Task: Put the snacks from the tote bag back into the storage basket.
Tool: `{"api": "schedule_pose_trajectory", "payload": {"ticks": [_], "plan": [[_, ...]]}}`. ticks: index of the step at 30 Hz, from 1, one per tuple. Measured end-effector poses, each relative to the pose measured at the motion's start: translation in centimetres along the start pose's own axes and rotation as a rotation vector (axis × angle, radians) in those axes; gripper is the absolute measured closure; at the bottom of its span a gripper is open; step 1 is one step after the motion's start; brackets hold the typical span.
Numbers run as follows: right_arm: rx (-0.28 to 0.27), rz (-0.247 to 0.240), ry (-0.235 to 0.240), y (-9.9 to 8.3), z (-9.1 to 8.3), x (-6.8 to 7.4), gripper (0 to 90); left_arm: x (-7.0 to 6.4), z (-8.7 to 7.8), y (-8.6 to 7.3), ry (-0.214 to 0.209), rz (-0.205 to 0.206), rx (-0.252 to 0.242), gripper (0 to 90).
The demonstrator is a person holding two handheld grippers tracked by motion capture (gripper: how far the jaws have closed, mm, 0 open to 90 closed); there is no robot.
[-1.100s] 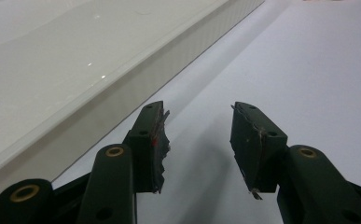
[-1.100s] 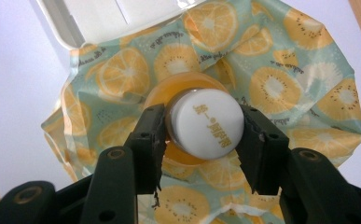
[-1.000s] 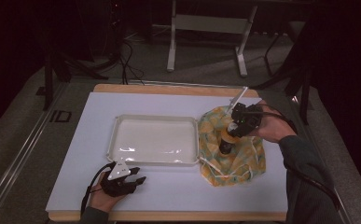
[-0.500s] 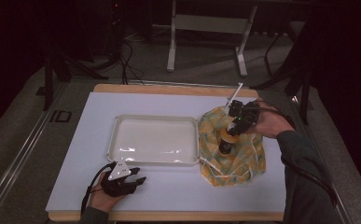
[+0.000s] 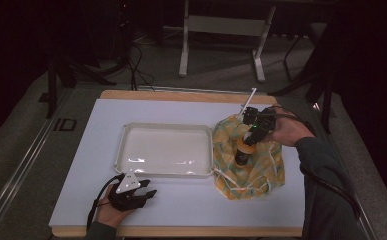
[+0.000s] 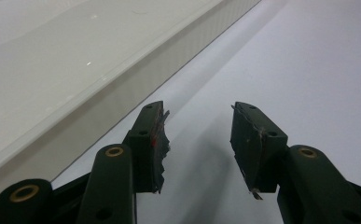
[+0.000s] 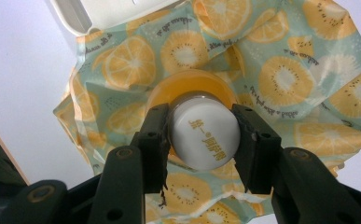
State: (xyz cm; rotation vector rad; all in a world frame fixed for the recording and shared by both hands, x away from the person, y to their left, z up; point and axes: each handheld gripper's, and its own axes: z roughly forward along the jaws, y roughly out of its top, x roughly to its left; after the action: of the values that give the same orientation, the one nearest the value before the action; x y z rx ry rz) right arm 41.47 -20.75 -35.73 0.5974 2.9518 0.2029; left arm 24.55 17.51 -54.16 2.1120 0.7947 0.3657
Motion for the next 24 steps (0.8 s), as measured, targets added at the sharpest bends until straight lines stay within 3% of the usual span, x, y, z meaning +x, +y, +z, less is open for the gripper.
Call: {"api": "schedule_pose_trajectory", "payload": {"ticks": [5, 24], "plan": [[0.018, -0.004, 0.003, 0.2, -0.1, 0.1, 59.0, 0.0, 0.0, 0.0, -0.001, 0.0, 0.0, 54.8], [-0.006, 0.0, -0.009, 0.0, -2.0, 0.1, 59.0, 0.0, 0.0, 0.0, -0.002, 0.002, 0.002, 54.6]]}}
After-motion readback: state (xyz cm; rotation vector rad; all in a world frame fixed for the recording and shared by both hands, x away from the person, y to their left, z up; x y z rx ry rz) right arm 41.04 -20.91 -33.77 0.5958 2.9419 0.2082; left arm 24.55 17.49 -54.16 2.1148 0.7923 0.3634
